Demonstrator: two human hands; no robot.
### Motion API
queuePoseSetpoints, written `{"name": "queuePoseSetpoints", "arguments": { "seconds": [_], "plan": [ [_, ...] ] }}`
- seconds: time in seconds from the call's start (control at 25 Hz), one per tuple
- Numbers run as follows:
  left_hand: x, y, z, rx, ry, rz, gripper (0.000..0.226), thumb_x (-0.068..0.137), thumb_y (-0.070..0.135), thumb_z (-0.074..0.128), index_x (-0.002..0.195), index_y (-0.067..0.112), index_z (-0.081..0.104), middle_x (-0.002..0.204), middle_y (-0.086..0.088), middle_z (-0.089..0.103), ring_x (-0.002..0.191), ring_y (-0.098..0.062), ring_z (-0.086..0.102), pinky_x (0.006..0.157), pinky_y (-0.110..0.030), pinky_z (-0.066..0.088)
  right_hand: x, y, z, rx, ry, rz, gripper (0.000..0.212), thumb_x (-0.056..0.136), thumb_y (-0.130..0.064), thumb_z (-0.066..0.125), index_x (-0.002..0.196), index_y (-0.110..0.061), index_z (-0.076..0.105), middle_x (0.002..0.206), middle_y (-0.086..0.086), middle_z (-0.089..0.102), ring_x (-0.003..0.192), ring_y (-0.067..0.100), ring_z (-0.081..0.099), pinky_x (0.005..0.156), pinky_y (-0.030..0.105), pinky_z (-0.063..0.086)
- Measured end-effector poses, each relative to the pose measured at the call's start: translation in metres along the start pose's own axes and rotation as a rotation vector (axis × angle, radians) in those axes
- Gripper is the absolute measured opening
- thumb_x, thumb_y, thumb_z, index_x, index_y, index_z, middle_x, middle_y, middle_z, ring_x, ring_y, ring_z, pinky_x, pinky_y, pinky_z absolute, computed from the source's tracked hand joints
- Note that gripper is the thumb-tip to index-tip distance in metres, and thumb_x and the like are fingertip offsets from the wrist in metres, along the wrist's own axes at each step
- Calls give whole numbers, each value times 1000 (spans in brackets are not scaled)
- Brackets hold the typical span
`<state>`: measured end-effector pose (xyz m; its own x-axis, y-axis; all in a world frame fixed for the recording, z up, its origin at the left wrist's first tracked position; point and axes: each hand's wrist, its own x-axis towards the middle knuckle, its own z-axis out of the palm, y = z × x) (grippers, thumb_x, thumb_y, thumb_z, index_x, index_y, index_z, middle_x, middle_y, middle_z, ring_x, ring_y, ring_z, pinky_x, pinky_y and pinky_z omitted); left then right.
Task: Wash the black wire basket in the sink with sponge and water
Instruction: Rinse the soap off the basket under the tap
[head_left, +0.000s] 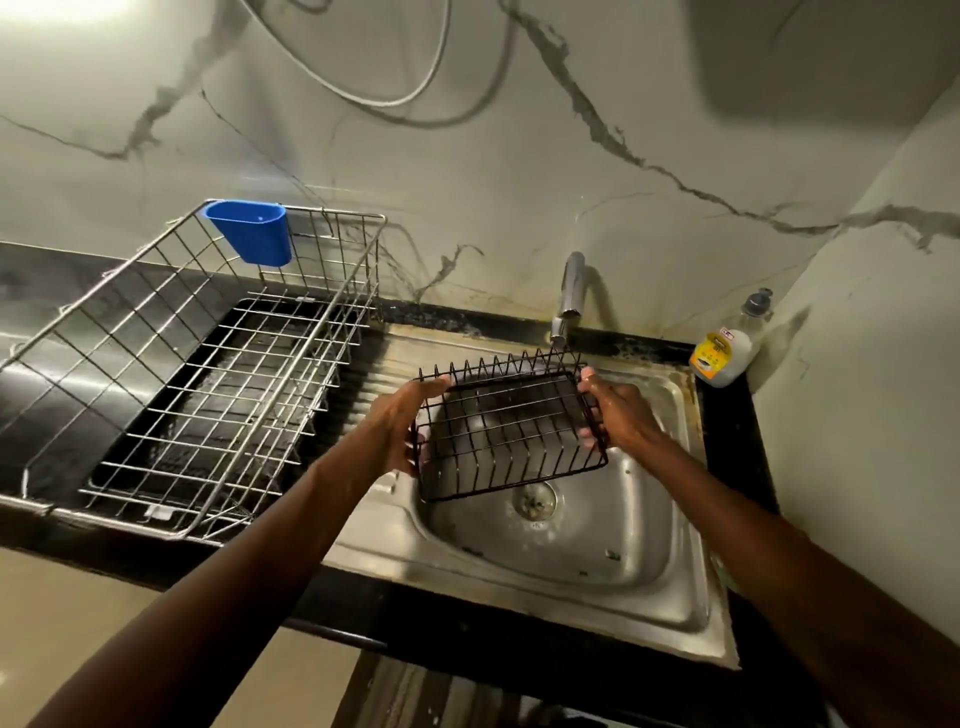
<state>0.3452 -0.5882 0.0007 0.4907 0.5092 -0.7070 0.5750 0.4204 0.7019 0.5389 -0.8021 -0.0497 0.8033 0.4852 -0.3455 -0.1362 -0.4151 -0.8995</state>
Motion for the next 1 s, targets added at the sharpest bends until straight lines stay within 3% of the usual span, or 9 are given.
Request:
{"name": "queuePoseSetpoints", "arguments": {
  "seconds": [0.16, 0.24, 0.32, 0.4, 0.44, 0.56, 0.68, 0.84, 1.0],
  "plan": [
    [-44, 10, -18, -36, -92, 2, 68, 88, 52, 66, 142, 16, 43, 125, -23, 51, 107, -39, 55, 65, -48, 50, 8, -61, 0, -97, -68, -26, 47, 97, -58, 55, 107, -14, 69, 91, 15, 64, 64, 30, 70, 60, 42, 62],
    [-68, 16, -30, -65, -116, 44, 54, 93, 50, 61, 134, 18, 46, 113, -21, 54, 98, -37, 59, 65, -48, 51, 7, -90, 8, -140, -42, -36, 48, 95, -60, 57, 104, -14, 70, 98, 17, 67, 70, 32, 73, 66, 48, 63],
    [-82, 17, -49, -84, -136, 66, 48, 93, 50, 60, 127, 20, 45, 104, -19, 53, 89, -36, 58, 72, -51, 53, 4, -112, 17, -173, -57, -104, 64, 91, -66, 60, 121, -10, 63, 108, 18, 67, 65, 21, 70, 60, 39, 60],
    [-91, 16, -67, -119, -139, 53, 61, 89, 53, 65, 133, 13, 48, 115, -21, 53, 100, -39, 56, 82, -59, 53, -5, -131, 30, -178, -86, -167, 81, 87, -69, 63, 143, -15, 40, 130, 19, 60, 69, 12, 59, 58, 38, 57],
    [-97, 15, -75, -124, -148, 42, 61, 89, 53, 65, 130, 9, 54, 117, -21, 56, 102, -39, 57, 80, -58, 53, -15, -140, 37, -144, -109, -178, 75, 91, -63, 64, 139, -11, 39, 130, 19, 59, 71, 15, 59, 61, 45, 59],
    [-123, 14, -99, -195, -177, 44, 40, 95, 47, 59, 100, 7, 66, 86, -18, 68, 90, -35, 60, 80, -54, 52, -39, -168, 62, -110, -157, -161, 49, 93, -54, 65, 108, -7, 69, 106, 16, 68, 74, 30, 69, 75, 61, 60],
    [-138, 20, -129, -250, -144, 84, 38, 92, 45, 66, 104, 10, 59, 107, -24, 58, 105, -44, 59, 95, -65, 47, -47, -202, 86, -119, -214, -224, 53, 94, -52, 65, 113, -3, 73, 100, 15, 69, 60, 19, 71, 57, 42, 61],
    [-148, 28, -167, -306, -89, 132, 47, 84, 46, 74, 112, 16, 50, 127, -31, 47, 114, -51, 52, 88, -68, 50, -38, -242, 129, -145, -284, -256, 59, 87, -58, 71, 113, -6, 71, 100, 20, 67, 73, 40, 69, 81, 70, 54],
    [-141, 30, -208, -417, 56, 149, 65, 82, 47, 75, 132, 24, 41, 125, -31, 45, 109, -50, 54, 83, -64, 55, -14, -276, 195, -199, -417, -286, 58, 85, -59, 72, 112, -8, 73, 100, 19, 66, 74, 41, 68, 85, 70, 52]
  ]
}}
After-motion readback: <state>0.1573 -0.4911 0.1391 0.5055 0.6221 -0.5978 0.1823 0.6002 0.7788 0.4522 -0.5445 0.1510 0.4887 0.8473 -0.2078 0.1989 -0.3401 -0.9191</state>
